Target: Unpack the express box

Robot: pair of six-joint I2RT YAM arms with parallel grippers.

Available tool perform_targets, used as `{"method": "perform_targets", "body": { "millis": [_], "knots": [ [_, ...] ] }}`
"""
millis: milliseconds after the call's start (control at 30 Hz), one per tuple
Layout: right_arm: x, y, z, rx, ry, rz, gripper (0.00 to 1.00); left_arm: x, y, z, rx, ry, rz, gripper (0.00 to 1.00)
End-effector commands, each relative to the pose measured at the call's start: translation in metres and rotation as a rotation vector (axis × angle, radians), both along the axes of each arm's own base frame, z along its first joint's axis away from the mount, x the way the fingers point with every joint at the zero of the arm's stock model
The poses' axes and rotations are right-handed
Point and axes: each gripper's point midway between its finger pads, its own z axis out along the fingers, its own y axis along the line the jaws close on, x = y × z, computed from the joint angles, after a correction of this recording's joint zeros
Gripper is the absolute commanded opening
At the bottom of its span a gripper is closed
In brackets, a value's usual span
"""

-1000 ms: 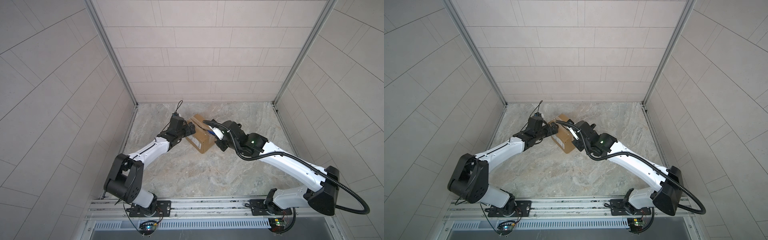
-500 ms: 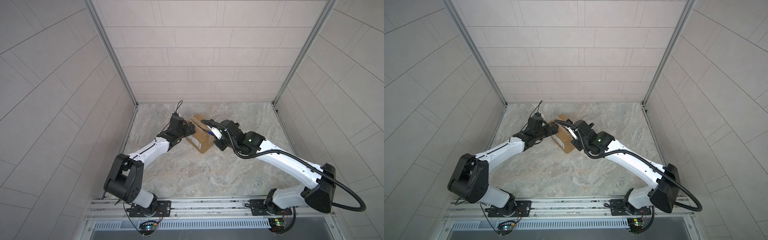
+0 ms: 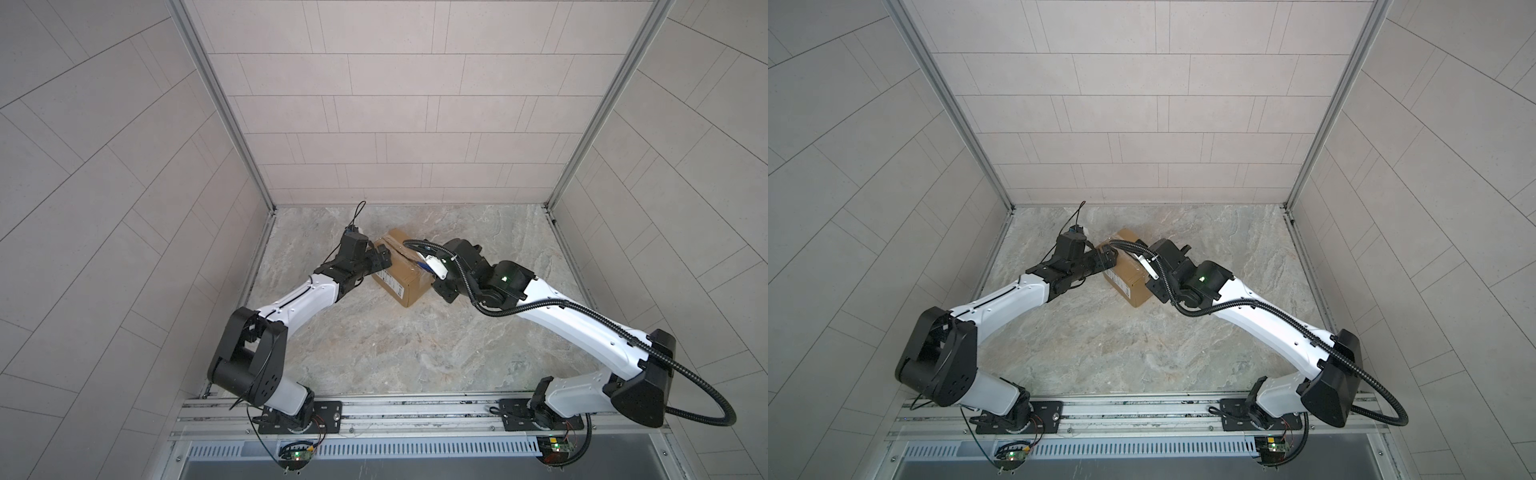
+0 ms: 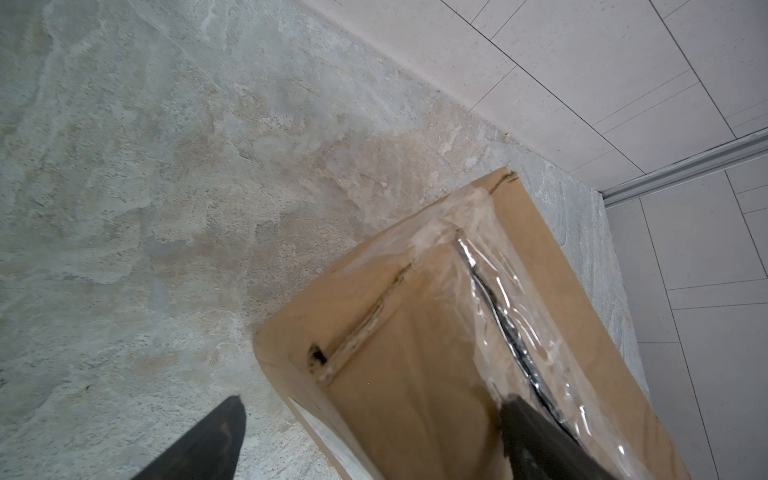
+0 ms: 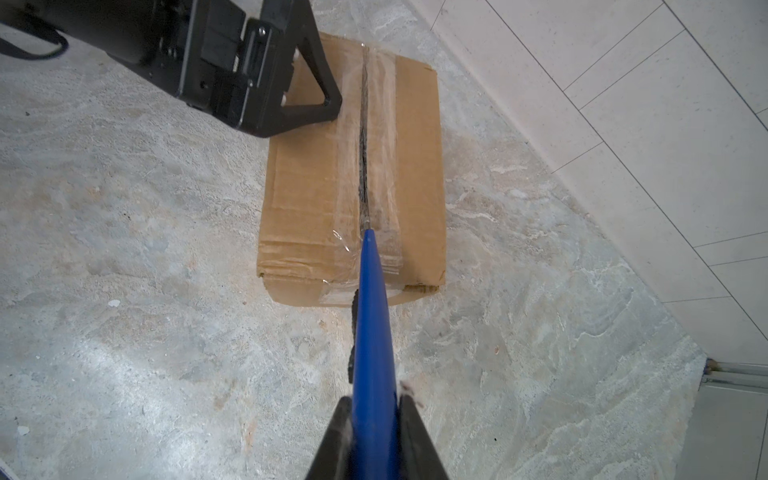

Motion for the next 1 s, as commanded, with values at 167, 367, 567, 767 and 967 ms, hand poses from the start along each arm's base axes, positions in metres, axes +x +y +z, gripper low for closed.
{"method": "perform_targets", "body": {
  "millis": [167, 367, 567, 767, 967],
  "knots": [
    [-0.017, -0.037, -0.003, -0.117, 0.042, -0.033, 0.0, -0.009, 0.019, -0.031, 0.082, 0.103, 0.044, 0.98],
    [-0.004, -0.017, -0.003, -0.055, 0.03, -0.032, 0.0, -0.009, 0.018, -0.031, 0.075, 0.103, 0.041, 0.98],
    [0.007, -0.005, -0.005, -0.015, 0.019, -0.049, 0.0, -0.009, 0.016, -0.029, 0.065, 0.098, 0.036, 0.97],
    [-0.001, -0.017, -0.006, -0.039, 0.024, -0.056, 0.0, -0.008, 0.018, -0.034, 0.078, 0.108, 0.038, 0.97],
    [-0.014, -0.035, -0.008, -0.08, 0.037, -0.062, 0.0, -0.005, 0.013, -0.024, 0.058, 0.097, 0.015, 0.97]
  ]
}}
